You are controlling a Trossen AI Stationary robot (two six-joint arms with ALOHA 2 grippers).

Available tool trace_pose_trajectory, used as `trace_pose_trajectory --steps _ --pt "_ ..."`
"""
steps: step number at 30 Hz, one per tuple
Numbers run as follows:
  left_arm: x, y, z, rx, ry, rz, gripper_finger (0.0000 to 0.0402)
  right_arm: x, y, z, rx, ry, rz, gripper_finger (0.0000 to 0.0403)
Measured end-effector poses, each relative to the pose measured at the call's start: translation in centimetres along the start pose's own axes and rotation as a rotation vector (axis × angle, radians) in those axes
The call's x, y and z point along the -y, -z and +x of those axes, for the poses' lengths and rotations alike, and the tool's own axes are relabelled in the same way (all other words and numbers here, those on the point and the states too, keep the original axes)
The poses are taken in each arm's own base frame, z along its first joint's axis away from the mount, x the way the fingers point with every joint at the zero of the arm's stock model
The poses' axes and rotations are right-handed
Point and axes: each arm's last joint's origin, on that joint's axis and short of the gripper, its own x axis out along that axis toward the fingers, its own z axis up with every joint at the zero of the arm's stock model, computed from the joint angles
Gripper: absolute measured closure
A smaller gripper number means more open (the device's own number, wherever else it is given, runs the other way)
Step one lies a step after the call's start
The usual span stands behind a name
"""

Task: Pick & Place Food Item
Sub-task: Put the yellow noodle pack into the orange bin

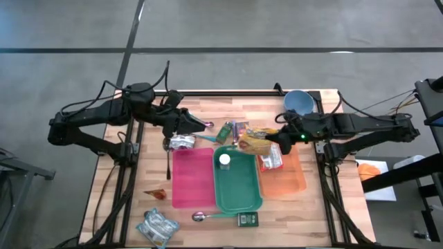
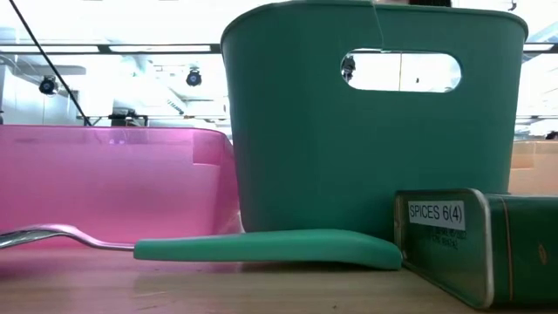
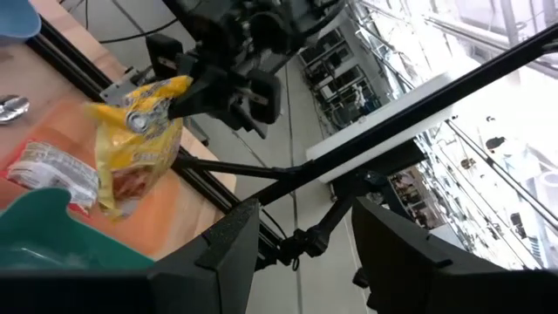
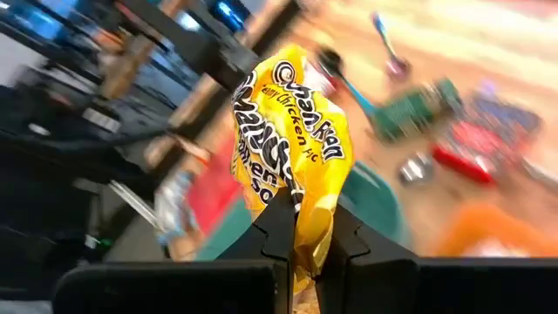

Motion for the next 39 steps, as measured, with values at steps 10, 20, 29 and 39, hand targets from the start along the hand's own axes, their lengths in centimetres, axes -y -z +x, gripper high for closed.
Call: trace_pose_trajectory --steps 10,20,29,39 --pt "-0.1 0.1 -0.1 -0.007 -0.016 0.005 0.0215 2.2 1.8 -1.9 -0.18 0.182 0.047 0.039" --pt "-0.2 0.2 -0.1 -0.013 -0.023 0.013 0.0215 3.6 2.0 -4.3 -0.222 0.429 0.145 0.039" --pt "-0.3 0.2 -0.1 -0.018 -0.034 0.016 0.0215 3.3 2.4 -2.8 -0.347 0.492 0.083 0.039" --pt "-0.5 0.4 -0.1 -0.039 -0.06 0.012 0.0215 2.0 4.1 -2.1 -0.49 0.398 -0.07 0.039"
